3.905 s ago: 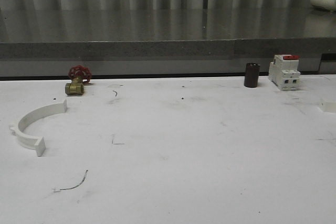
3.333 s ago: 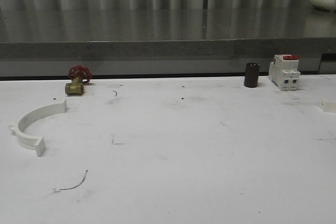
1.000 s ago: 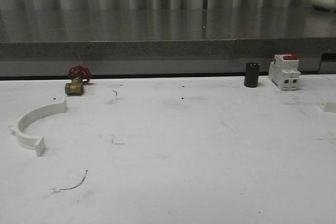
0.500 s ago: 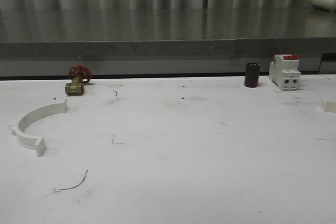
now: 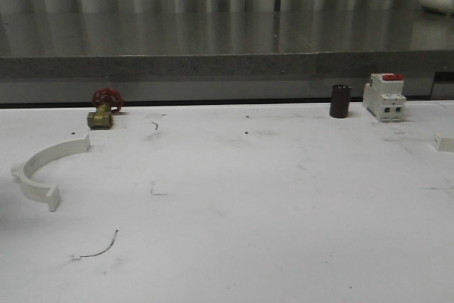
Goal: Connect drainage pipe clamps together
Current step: 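Lower the left gripper and grasp the white clamp half's end tab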
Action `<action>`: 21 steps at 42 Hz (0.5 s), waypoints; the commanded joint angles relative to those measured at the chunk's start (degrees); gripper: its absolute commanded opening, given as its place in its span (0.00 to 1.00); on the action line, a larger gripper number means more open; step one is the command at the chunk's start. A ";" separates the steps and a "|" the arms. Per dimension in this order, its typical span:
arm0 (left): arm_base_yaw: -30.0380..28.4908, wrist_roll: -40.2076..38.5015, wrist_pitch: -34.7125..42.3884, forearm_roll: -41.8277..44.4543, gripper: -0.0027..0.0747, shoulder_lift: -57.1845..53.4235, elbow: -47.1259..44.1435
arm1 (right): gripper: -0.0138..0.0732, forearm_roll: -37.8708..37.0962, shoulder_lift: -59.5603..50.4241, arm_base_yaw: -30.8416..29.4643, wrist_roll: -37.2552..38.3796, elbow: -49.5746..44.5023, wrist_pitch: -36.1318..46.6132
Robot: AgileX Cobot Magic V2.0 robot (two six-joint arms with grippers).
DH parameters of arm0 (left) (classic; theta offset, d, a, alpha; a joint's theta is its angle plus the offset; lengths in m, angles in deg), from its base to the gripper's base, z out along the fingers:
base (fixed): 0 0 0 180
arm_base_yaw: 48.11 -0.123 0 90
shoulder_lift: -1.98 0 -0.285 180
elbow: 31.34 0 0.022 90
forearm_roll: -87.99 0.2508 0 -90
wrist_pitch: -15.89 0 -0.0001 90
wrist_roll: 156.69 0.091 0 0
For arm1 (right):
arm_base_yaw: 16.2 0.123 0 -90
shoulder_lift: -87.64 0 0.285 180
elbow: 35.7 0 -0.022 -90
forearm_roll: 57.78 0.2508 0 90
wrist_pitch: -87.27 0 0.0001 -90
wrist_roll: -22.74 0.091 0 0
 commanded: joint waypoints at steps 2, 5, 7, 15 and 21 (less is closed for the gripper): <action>0.51 -0.10 1.53 -0.63 0.72 4.17 4.49 | 0.74 -0.51 0.08 -0.44 -0.41 1.86 2.85; 1.12 -0.10 1.38 -0.63 0.72 7.00 5.75 | 0.74 -0.51 0.08 -0.44 -0.41 1.86 2.85; 1.81 -0.10 1.38 -0.63 0.72 8.30 6.41 | 0.74 -0.51 0.08 -0.44 -0.41 1.86 2.85; 3.89 -0.10 1.38 -0.96 0.71 14.45 9.32 | 0.74 -0.51 0.08 -0.44 -0.41 1.86 2.85; 4.19 -0.10 1.38 -3.46 0.69 18.00 10.85 | 0.74 -0.51 0.08 -0.44 -0.41 1.86 2.85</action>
